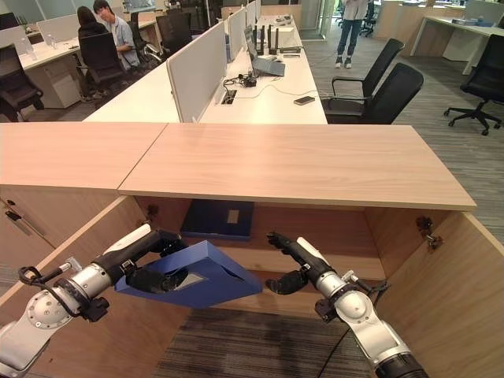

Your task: Put the empty folder in the office cabinet

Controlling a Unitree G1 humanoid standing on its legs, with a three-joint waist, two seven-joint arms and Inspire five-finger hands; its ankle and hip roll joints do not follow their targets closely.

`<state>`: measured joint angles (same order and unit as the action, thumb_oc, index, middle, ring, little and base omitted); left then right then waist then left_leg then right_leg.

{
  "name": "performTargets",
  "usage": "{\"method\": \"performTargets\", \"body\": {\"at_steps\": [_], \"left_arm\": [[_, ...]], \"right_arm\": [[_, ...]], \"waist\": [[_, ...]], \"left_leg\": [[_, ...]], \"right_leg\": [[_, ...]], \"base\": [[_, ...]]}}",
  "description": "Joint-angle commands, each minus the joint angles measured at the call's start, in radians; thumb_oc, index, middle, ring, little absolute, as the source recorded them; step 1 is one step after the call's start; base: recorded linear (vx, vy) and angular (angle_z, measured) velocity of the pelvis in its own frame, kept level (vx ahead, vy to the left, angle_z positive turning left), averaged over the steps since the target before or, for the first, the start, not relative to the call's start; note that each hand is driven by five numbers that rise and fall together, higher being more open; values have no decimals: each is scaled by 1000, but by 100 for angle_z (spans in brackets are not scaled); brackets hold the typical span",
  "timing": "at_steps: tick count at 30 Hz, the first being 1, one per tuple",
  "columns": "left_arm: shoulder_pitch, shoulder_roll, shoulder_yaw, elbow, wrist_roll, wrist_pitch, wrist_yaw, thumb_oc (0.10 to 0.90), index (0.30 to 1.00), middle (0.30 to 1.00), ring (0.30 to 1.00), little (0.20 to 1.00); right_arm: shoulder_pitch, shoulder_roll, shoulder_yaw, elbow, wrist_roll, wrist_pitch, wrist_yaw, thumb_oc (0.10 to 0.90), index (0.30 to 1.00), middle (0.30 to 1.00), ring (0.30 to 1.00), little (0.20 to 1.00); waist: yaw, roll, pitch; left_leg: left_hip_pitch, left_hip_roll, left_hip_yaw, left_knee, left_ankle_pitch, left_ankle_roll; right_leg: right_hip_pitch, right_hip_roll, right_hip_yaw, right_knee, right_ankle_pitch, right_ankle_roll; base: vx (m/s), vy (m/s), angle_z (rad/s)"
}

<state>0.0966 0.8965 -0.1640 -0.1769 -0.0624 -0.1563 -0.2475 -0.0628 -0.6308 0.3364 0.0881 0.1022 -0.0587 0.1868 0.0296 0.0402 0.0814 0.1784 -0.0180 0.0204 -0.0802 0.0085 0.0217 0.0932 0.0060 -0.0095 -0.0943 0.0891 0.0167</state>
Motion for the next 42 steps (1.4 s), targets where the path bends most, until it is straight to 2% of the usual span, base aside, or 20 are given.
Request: {"method": "performTargets", "body": {"at_steps": [1,11,16,24,30,36,42], "left_arm": [[-153,45,28,-22,18,-107,59,400,300,300,300,300],[-153,36,57,7,106,-107,89,400,300,300,300,300],[-172,-5,60,16,117,-107,111,400,300,300,300,300],[-196,-62,69,-60,-40,-128,100,400,300,300,300,300],[-224,-92,50,-100,-105,-132,98,400,300,300,300,300],[-258,-81,1,-155,-208,-138,56,400,300,300,300,300],[-293,-63,-41,-180,-251,-145,40,400,300,300,300,300]], "right_arm": [[-122,3,3,-136,81,-102,26,800,900,900,900,900],[-103,-25,-10,-140,91,-97,56,800,900,900,900,900],[-107,-17,12,-129,89,-91,75,800,900,900,900,900],[-135,1,48,-105,84,-91,83,800,900,900,900,900],[-145,26,77,-92,66,-93,78,800,900,900,900,900],[-167,43,99,-72,34,-106,48,800,900,900,900,900],[-190,52,119,-62,13,-114,24,800,900,900,900,900]], "waist": [[-11,-49,-71],[-9,-55,-72],[-9,-58,-74],[-8,-60,-75],[-10,-59,-76],[-14,-55,-77],[-15,-53,-78]], "left_leg": [[-33,-7,-35,-7,-51,-34],[-36,-6,-34,-7,-43,-34],[-34,-5,-34,-7,-54,-34],[-40,-6,-34,-7,-43,-34],[-39,-7,-37,-7,-44,-34],[-37,-7,-37,-7,-45,-33],[-37,-8,-38,-7,-45,-32]], "right_leg": [[73,-38,-44,7,-93,52],[71,-39,-44,7,-85,51],[73,-37,-45,7,-95,51],[68,-39,-49,7,-86,50],[68,-40,-50,7,-87,48],[70,-40,-49,7,-87,48],[71,-41,-47,7,-87,48]], "base": [[0,0,0],[4,0,0],[7,0,0],[5,1,0],[0,0,0],[0,0,0],[0,0,0]]}}
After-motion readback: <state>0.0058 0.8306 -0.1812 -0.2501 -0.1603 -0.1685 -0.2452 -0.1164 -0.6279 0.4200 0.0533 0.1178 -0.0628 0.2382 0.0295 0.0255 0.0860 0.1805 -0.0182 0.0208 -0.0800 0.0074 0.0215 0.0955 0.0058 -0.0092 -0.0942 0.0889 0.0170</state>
